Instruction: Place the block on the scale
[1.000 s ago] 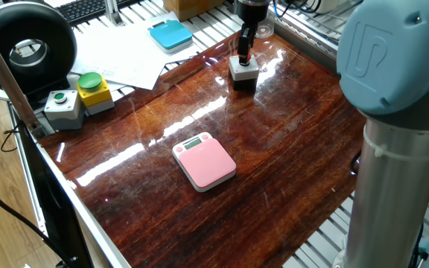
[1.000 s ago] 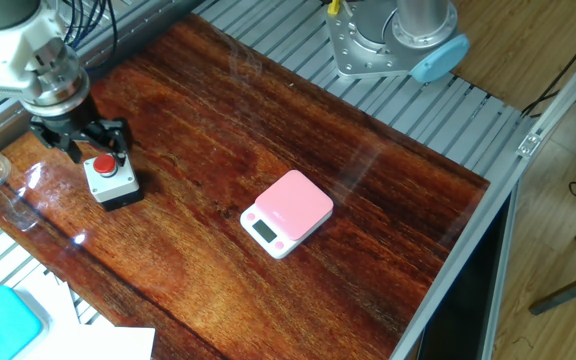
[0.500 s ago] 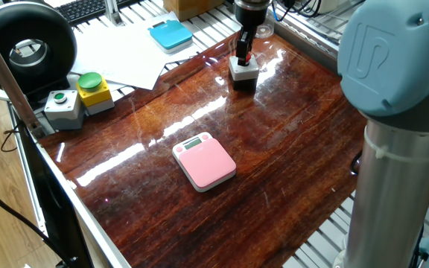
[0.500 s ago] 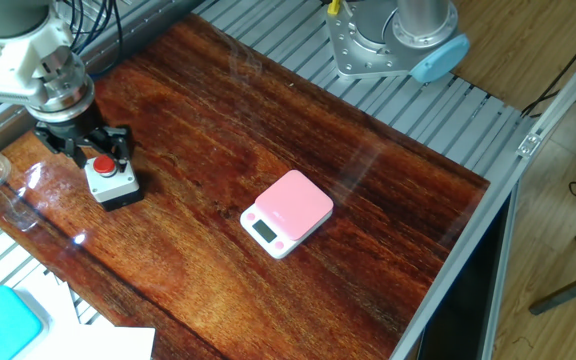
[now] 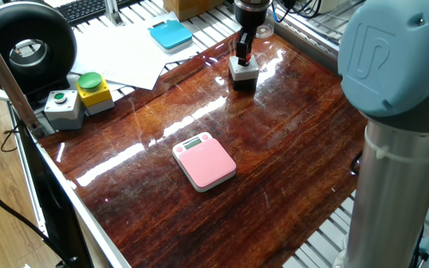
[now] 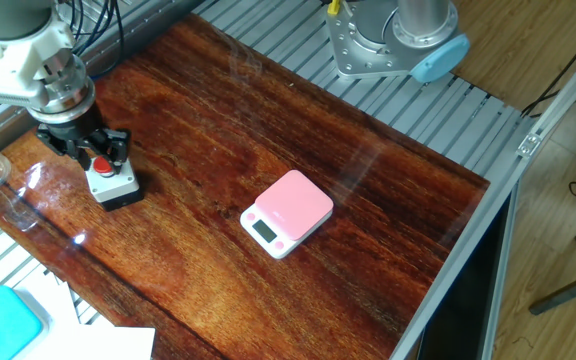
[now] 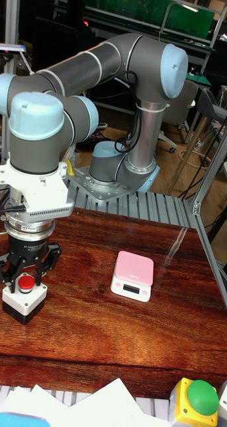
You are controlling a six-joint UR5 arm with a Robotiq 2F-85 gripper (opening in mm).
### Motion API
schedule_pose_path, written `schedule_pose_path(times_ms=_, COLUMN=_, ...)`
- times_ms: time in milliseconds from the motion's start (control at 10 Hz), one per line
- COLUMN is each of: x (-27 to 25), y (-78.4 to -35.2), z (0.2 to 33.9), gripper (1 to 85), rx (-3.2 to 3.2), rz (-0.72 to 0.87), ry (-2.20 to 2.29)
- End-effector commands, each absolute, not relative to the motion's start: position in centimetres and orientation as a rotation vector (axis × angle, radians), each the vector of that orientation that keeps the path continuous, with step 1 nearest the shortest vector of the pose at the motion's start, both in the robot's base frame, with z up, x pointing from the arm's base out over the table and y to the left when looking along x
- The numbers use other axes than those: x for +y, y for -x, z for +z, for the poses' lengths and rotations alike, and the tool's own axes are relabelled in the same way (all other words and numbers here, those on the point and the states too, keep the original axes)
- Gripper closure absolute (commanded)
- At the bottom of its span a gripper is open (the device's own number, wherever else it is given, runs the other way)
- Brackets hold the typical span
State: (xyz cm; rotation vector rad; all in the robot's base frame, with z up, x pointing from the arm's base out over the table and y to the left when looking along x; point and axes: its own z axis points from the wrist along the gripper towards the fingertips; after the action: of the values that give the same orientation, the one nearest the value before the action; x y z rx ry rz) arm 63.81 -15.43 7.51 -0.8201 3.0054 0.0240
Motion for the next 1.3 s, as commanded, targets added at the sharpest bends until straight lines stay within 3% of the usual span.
schedule_pose_path(times_ms=0, x=-15.7, y=-64.0, z=7.7, gripper=42.0, rx=3.007, rz=0.008, ry=0.789)
schedule_pose_path(times_ms=400, x=-15.8, y=-64.3, z=7.8, gripper=56.3, rx=3.006, rz=-0.007, ry=0.750)
schedule_pose_path(times_ms=900, x=-15.8, y=-64.4, z=9.5, gripper=83.3, rx=3.041, rz=-0.075, ry=0.599)
schedule_pose_path(times_ms=1200, x=-14.7, y=-63.6, z=11.8, gripper=84.7, rx=3.078, rz=-0.091, ry=0.544)
